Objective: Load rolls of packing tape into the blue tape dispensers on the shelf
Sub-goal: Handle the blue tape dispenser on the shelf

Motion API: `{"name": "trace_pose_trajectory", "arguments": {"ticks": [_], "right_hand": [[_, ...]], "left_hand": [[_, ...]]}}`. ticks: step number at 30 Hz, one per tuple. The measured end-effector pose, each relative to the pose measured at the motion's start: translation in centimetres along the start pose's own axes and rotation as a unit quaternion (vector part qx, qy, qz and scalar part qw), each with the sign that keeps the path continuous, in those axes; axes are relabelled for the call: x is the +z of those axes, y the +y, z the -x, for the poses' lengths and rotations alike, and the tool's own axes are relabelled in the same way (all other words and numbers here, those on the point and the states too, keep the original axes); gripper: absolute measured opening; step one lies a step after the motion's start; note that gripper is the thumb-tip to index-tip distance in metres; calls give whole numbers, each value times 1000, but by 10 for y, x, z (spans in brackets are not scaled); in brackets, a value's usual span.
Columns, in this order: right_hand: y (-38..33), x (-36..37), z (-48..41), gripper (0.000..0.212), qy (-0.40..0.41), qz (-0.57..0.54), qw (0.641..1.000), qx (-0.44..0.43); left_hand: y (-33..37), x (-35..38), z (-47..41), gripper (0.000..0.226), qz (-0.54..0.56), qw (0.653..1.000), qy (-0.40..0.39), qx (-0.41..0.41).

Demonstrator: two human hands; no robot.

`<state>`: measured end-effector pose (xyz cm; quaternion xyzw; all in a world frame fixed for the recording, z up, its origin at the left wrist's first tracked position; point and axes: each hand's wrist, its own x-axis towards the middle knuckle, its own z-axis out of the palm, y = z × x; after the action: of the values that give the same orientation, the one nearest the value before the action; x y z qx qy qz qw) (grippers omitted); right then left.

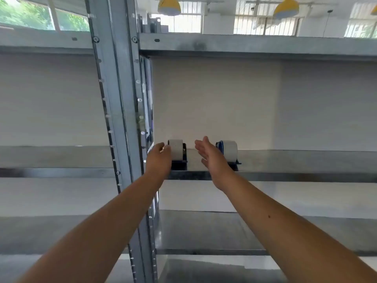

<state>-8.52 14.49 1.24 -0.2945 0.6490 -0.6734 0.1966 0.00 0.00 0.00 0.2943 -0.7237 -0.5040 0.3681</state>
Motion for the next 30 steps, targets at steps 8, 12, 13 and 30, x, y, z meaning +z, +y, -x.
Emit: {"name": "trace_pose_trajectory", "arguments": {"ticks": [8,12,13,30], "right_hand": [[7,8,-31,58,-20,149,989,-1],[18,10,-36,62,-16,248,967,-47],[21,10,-37,64,-11,281,957,-66],[40,14,-52,36,-82,532,839,-78]], "left_hand": [[-1,11,-6,23,-30,999,30,18],[-9,14,-17,27,-66,997,28,25],[-12,15,-20,25,-60,998,27,19],[62,19,-98,30,105,990,14,-96]]}}
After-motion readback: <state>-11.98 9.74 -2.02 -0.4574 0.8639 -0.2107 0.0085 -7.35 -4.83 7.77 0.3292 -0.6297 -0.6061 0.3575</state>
